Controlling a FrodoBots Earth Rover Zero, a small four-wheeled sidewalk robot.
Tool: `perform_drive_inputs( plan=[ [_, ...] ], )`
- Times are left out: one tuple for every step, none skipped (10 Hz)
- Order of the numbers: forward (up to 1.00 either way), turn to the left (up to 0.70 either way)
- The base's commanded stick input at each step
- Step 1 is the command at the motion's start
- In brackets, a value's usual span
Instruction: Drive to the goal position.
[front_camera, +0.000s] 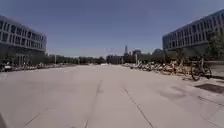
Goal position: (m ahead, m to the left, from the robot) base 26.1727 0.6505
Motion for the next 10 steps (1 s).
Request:
perform_drive_inputs(
  plan=[
    [1.0, 0.0],
    [1.0, 0.0],
    [1.0, 0.0],
    [1.0, 0.0],
    [1.0, 0.0],
    [1.0, 0.0],
    [1.0, 0.0],
    [1.0, 0.0],
    [1.0, 0.0],
    [1.0, 0.0]
  ],
)
